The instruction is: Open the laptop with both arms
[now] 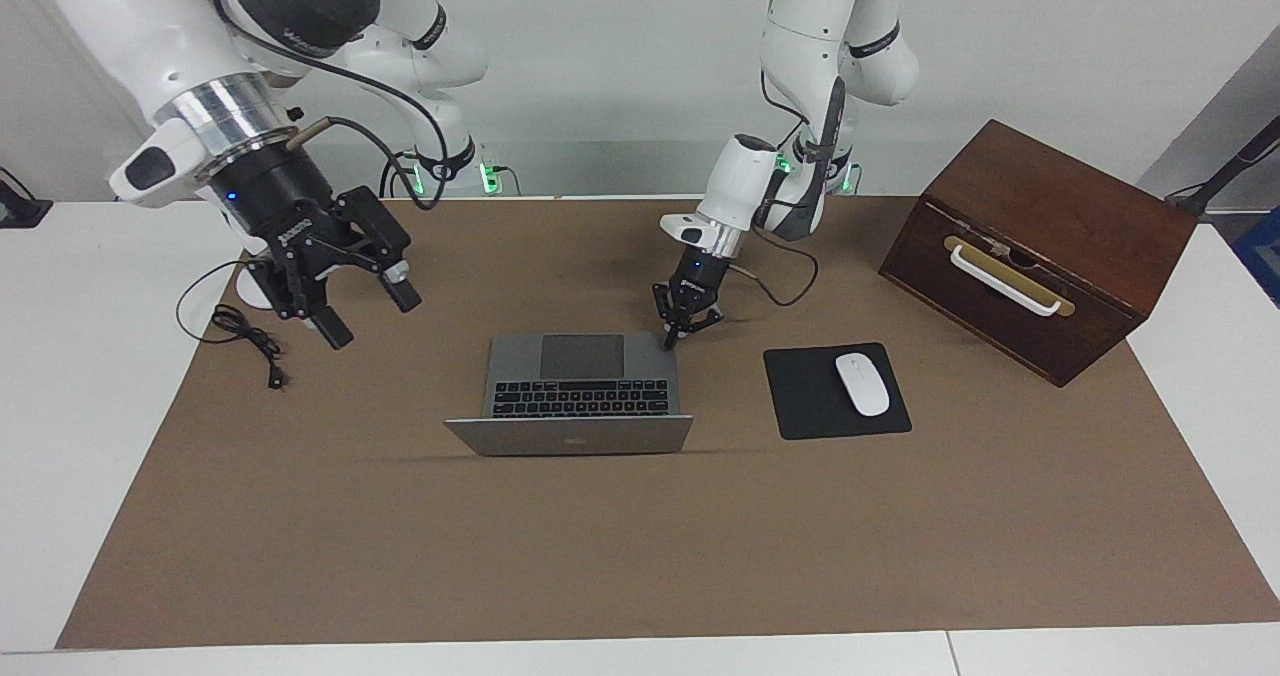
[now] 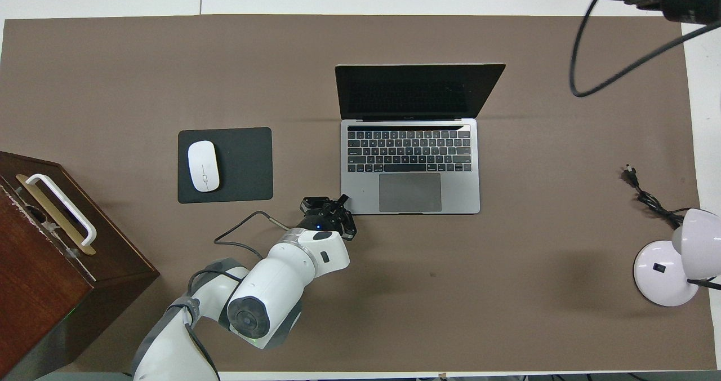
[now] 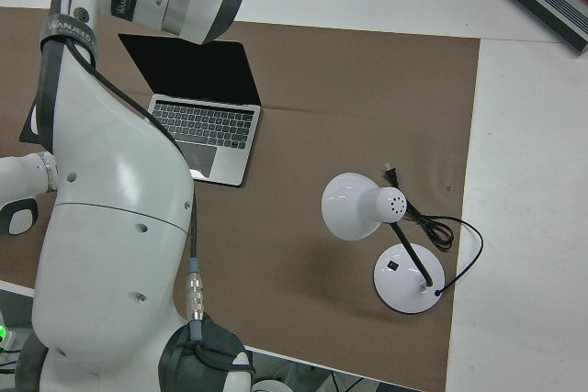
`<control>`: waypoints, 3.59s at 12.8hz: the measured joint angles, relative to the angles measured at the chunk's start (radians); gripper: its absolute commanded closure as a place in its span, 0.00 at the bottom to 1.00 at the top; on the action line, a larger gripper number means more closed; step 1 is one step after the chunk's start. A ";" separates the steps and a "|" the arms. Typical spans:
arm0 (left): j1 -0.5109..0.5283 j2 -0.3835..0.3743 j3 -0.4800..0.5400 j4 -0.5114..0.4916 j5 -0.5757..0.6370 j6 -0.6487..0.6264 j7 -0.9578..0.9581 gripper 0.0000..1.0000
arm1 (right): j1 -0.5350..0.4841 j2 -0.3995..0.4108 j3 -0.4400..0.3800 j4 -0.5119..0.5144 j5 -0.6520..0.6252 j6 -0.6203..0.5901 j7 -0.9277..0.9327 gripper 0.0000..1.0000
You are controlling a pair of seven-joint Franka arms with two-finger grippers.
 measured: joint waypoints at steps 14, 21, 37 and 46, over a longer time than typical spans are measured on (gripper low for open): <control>0.038 -0.140 0.023 0.030 -0.017 -0.217 -0.029 1.00 | -0.060 -0.347 -0.017 -0.140 -0.517 -0.725 0.009 0.00; 0.132 -0.316 0.026 0.100 -0.017 -0.615 -0.029 1.00 | -0.068 -0.411 -0.018 -0.351 -0.519 -0.476 0.012 0.00; 0.597 -0.499 0.036 0.398 0.020 -1.426 0.076 0.00 | -0.073 -0.244 -0.020 -0.180 -0.519 -0.557 0.012 0.00; 0.710 -0.467 0.036 0.582 0.021 -1.578 0.076 0.00 | -0.071 -0.242 -0.013 -0.186 -0.519 -0.535 -0.065 0.00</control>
